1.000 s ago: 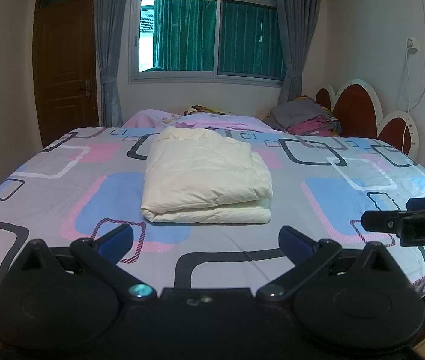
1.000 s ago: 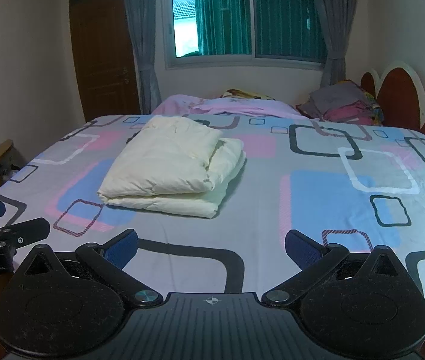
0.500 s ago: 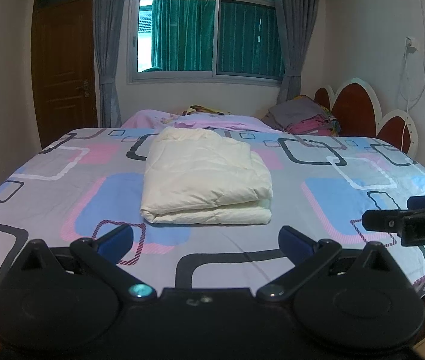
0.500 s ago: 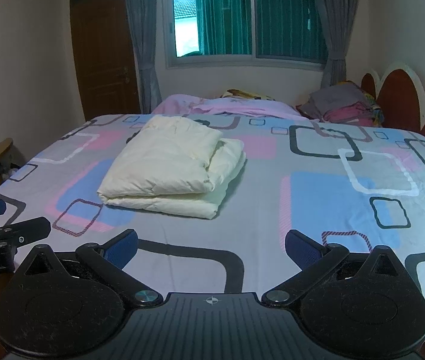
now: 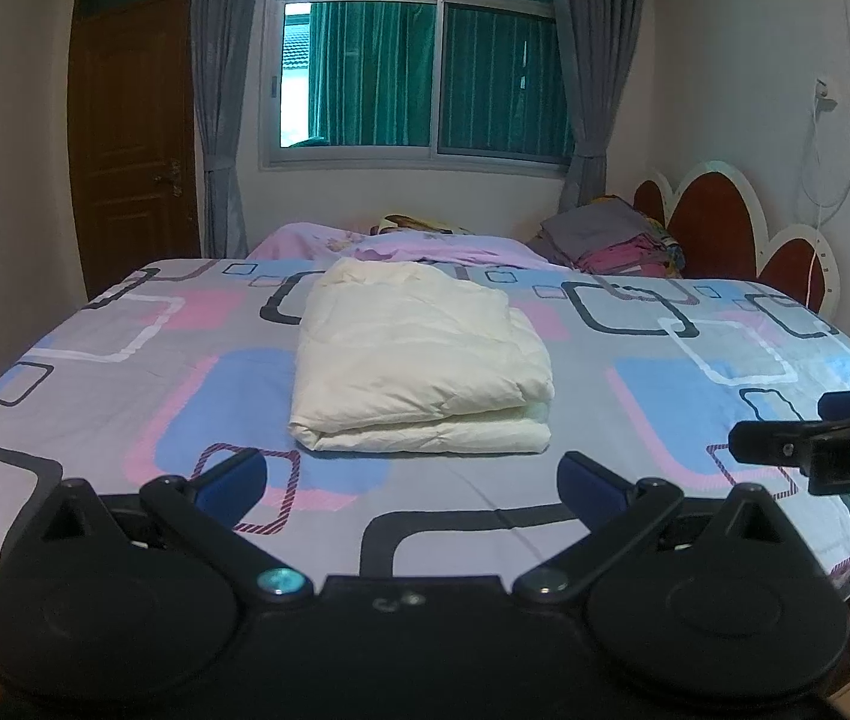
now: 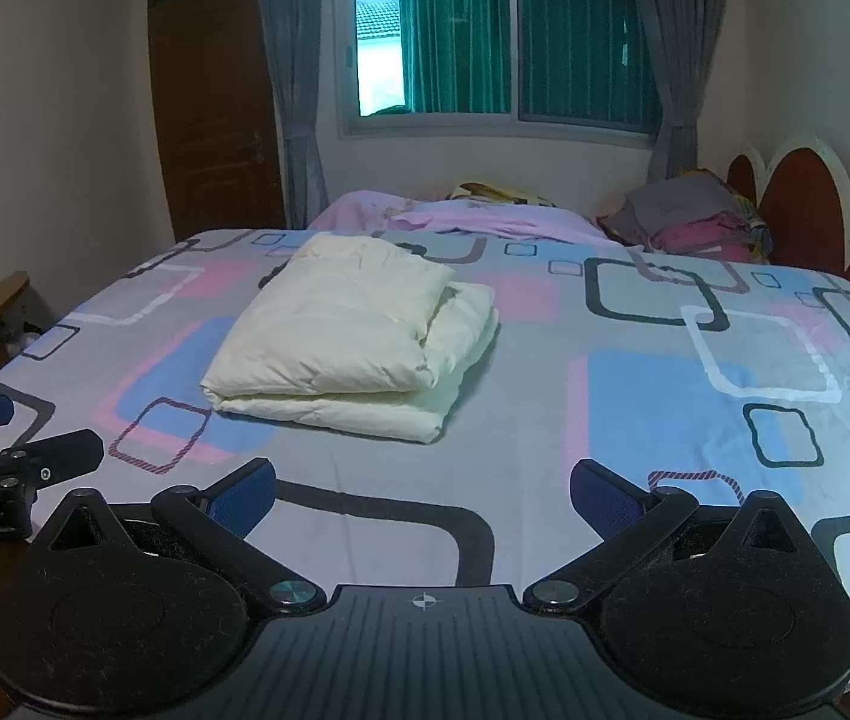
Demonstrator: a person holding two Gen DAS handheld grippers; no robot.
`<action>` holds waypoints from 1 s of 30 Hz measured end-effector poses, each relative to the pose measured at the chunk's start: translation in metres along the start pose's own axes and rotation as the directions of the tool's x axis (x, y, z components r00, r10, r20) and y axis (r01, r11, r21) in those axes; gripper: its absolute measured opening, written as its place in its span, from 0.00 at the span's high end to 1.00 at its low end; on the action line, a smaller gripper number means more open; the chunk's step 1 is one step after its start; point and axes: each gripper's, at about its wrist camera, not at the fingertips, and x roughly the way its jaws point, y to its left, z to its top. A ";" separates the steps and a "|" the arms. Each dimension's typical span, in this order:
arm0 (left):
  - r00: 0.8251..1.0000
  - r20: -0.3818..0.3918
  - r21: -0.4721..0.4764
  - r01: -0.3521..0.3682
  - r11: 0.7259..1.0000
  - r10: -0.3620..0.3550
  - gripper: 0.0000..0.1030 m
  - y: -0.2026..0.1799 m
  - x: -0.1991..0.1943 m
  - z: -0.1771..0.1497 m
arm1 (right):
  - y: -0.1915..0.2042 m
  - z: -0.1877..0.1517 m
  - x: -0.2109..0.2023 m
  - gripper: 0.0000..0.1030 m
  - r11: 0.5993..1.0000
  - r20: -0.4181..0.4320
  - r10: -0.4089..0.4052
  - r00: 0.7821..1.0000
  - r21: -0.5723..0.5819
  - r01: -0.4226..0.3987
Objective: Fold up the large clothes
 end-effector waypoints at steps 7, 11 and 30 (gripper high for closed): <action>1.000 0.002 0.003 0.000 1.000 0.000 0.00 0.000 0.002 0.000 | -0.002 0.000 -0.001 0.00 1.000 0.001 0.000 1.000 0.000 0.000; 1.000 0.005 0.007 0.002 1.000 -0.002 0.00 -0.001 0.001 -0.001 | -0.003 0.000 -0.002 0.00 1.000 0.001 -0.001 1.000 0.001 0.001; 1.000 0.009 0.005 -0.003 1.000 0.003 0.00 -0.002 0.000 0.001 | -0.002 0.001 -0.003 0.00 1.000 0.001 0.000 1.000 -0.001 0.000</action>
